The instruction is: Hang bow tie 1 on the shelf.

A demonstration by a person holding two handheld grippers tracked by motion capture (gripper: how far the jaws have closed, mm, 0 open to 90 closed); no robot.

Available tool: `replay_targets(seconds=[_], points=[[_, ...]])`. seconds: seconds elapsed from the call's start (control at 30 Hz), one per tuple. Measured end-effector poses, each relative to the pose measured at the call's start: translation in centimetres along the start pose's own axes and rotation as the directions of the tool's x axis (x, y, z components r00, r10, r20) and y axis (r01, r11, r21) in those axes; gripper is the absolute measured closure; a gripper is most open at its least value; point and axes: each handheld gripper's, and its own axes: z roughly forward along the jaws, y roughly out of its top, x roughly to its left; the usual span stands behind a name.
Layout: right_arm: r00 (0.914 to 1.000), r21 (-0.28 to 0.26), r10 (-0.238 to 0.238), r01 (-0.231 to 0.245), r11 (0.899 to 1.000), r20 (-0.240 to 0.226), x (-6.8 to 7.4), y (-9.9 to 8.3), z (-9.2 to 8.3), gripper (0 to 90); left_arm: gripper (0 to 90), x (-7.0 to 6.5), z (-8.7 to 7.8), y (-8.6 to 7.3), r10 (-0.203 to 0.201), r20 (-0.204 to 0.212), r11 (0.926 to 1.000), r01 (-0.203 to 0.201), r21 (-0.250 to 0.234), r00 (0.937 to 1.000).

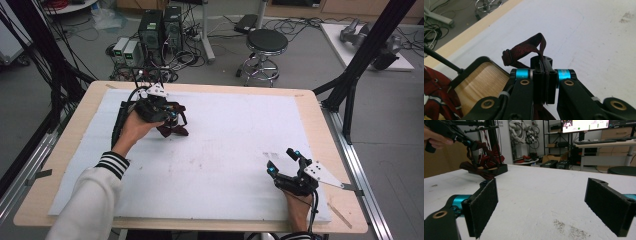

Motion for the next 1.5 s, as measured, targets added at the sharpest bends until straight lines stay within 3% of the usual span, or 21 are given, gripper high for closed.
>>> replay_targets(seconds=[0.47,0.7,1.23,1.5], points=[[1.0000,0.002,0.003,-0.003,1.000,-0.001,0.0,0.0,0.0,10.7,87.9,0.9,-2.8,1.4,0.000,-0.033,0.9978,-0.002,-0.067,0.9994],[1.0000,0.002,0.003,-0.003,1.000,0.001,0.0,0.0,0.0,10.7,88.0,1.3,-3.9,2.2,0.015,-0.052,0.9970,-0.019,-0.075,0.9985],[1.0000,0.004,0.006,-0.006,1.000,-0.001,0.0,0.0,0.0,10.7,88.0,3.0,-5.3,3.1,-0.009,-0.084,0.9941,0.000,-0.108,0.9964],[1.0000,0.005,0.006,-0.006,1.000,-0.001,0.0,0.0,0.0,10.7,88.0,4.5,-5.8,3.5,-0.026,-0.084,0.9917,0.015,-0.128,0.9961]])
